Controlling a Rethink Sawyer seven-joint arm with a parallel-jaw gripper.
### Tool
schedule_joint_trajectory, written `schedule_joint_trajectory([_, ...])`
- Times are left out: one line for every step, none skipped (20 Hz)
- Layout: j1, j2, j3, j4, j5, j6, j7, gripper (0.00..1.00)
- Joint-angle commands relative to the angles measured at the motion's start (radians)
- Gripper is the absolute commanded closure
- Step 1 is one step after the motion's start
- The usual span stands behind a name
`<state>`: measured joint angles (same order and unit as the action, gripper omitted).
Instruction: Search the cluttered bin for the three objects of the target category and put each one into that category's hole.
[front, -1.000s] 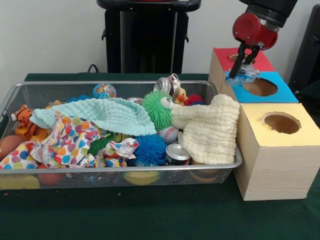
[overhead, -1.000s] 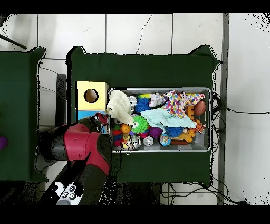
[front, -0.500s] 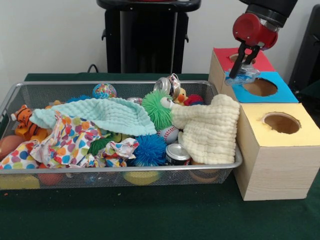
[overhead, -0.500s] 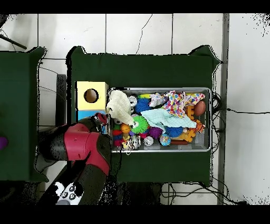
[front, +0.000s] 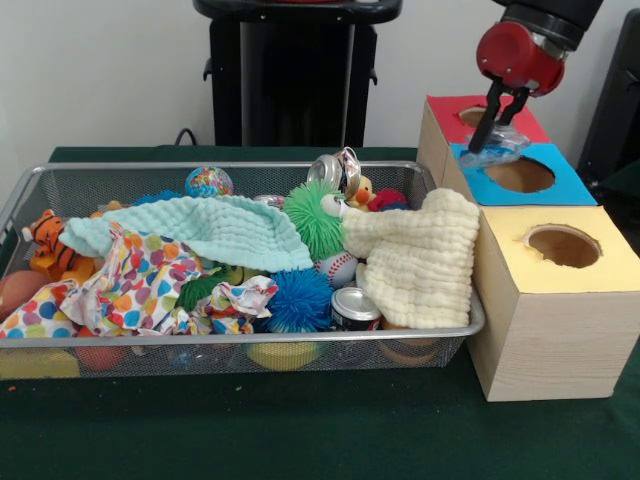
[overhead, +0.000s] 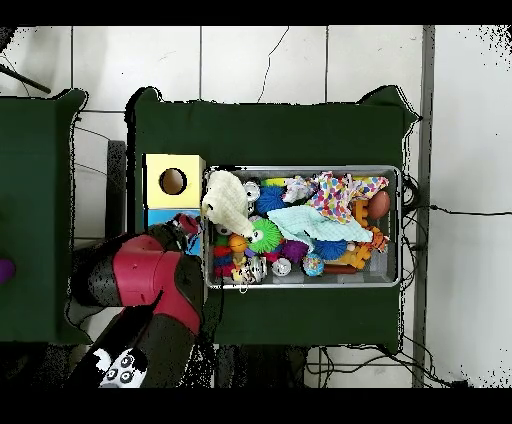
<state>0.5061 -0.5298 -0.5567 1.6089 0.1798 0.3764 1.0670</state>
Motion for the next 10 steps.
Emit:
schedule_joint_trajectory([0.007, 0.012, 0.008, -0.067, 0.009, 0.175, 0.258, 1.0])
schedule_joint_trajectory([0.008, 0.014, 0.007, -0.071, 0.012, 0.179, 0.262, 1.0])
schedule_joint_trajectory([0.007, 0.014, 0.009, -0.069, 0.012, 0.173, 0.262, 1.0])
schedule_joint_trajectory([0.007, 0.012, 0.01, -0.062, 0.011, 0.163, 0.262, 1.0])
schedule_joint_trajectory([0.006, 0.01, 0.013, -0.056, 0.011, 0.153, 0.263, 1.0])
schedule_joint_trajectory([0.007, 0.012, 0.013, -0.051, 0.012, 0.147, 0.267, 1.0])
schedule_joint_trajectory([0.006, 0.011, 0.016, -0.048, 0.015, 0.144, 0.271, 1.0])
schedule_joint_trajectory([0.008, 0.014, 0.014, -0.052, 0.016, 0.148, 0.274, 1.0])
schedule_joint_trajectory([0.009, 0.02, 0.016, -0.05, 0.019, 0.139, 0.28, 1.0])
schedule_joint_trajectory([0.011, 0.025, 0.018, -0.049, 0.021, 0.131, 0.285, 1.0])
